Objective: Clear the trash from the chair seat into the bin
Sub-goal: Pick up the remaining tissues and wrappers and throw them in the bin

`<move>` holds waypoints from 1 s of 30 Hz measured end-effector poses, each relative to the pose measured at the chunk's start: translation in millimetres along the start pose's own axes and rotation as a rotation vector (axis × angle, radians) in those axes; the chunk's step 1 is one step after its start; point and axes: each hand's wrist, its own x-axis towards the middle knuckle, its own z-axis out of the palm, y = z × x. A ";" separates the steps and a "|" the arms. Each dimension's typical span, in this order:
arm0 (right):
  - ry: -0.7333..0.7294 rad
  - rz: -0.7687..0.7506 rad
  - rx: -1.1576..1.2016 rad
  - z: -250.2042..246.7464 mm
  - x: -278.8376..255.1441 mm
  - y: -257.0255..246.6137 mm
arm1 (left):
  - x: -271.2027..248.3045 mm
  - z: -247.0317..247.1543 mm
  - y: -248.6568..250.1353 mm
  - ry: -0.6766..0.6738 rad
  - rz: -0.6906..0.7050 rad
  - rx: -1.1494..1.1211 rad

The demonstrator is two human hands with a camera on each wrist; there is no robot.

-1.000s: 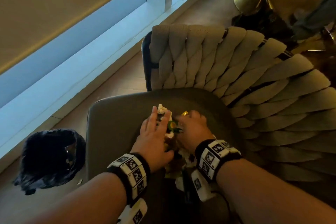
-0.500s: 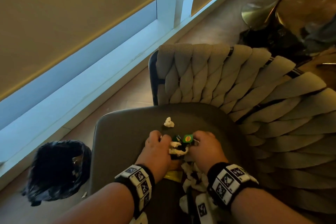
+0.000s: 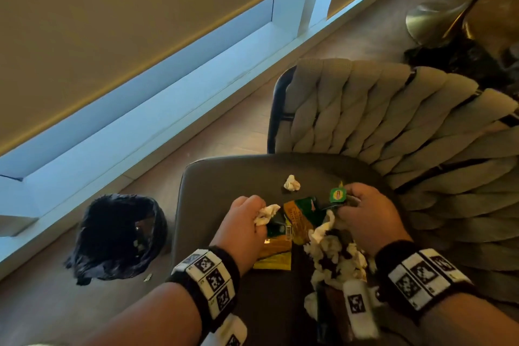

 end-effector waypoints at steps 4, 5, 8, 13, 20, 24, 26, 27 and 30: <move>0.006 0.014 0.233 -5.5 -9.0 -12.5 | -9.1 -11.6 -12.8 0.020 -0.100 -0.158; -0.015 0.039 0.312 -2.9 -10.7 -16.1 | -11.4 -16.5 -18.0 0.039 -0.144 -0.219; -0.080 0.071 0.480 13.4 -18.1 -32.4 | -18.5 -38.6 -39.8 0.153 -0.278 -0.376; -0.202 0.084 0.601 38.0 -25.1 -52.2 | -33.0 -79.8 -112.0 0.396 -0.545 -0.528; -0.313 0.108 0.546 78.0 -39.7 -76.2 | -56.7 -134.8 -234.5 0.651 -0.876 -0.497; -0.420 0.134 0.511 120.6 -48.7 -95.1 | -73.4 -154.1 -293.1 0.741 -0.990 -0.558; -0.437 0.123 0.472 124.7 -56.5 -98.0 | -69.9 -148.4 -305.4 0.695 -0.979 -0.610; -0.460 0.108 0.450 140.9 -58.9 -107.8 | -73.4 -153.8 -314.4 0.703 -0.973 -0.685; -0.513 0.090 0.428 163.7 -65.5 -122.8 | -72.3 -149.9 -315.8 0.715 -0.881 -0.865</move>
